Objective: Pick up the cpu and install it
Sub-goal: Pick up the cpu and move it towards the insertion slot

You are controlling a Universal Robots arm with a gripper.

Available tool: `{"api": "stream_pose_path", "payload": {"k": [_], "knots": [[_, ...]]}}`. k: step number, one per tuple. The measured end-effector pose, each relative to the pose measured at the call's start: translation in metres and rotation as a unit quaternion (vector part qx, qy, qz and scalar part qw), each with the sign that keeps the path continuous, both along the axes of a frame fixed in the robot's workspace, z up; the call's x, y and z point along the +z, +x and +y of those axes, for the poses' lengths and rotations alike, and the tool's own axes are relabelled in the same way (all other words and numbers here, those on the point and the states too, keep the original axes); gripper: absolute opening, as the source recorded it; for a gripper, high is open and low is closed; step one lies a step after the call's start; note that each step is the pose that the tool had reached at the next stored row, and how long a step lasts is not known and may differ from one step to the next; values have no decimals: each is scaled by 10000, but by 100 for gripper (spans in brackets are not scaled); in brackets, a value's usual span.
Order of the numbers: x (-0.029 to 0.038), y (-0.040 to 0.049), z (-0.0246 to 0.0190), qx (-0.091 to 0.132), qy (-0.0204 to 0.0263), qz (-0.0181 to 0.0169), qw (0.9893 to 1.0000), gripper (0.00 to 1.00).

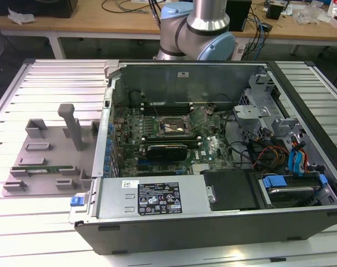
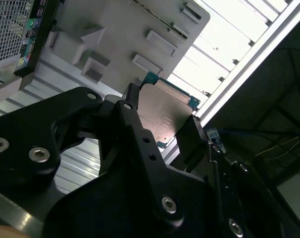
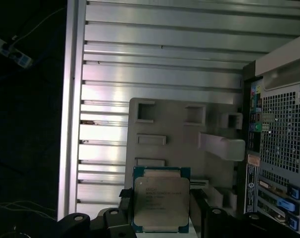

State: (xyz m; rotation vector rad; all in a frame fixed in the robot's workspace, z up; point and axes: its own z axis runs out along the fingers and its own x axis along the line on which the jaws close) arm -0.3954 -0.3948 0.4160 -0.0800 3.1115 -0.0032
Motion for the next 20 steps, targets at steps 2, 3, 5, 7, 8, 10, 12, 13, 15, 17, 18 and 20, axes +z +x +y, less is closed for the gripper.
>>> {"api": "stream_pose_path", "payload": {"k": [2, 3, 5, 7, 8, 10, 12, 13, 15, 17, 18, 20], "knots": [[33, 0, 0, 0, 0, 1, 10000, 55], [43, 0, 0, 0, 0, 0, 10000, 55], [66, 0, 0, 0, 0, 0, 10000, 55], [77, 0, 0, 0, 0, 0, 10000, 55], [90, 0, 0, 0, 0, 0, 10000, 55], [101, 0, 0, 0, 0, 0, 10000, 55], [135, 0, 0, 0, 0, 0, 10000, 55], [141, 0, 0, 0, 0, 0, 10000, 55], [182, 0, 1, 0, 0, 1, 10000, 55], [215, 0, 1, 0, 3, 0, 10000, 55], [215, 0, 2, -1, 6, 0, 10000, 55], [216, 0, 1, -1, 6, 0, 10000, 55]]}}
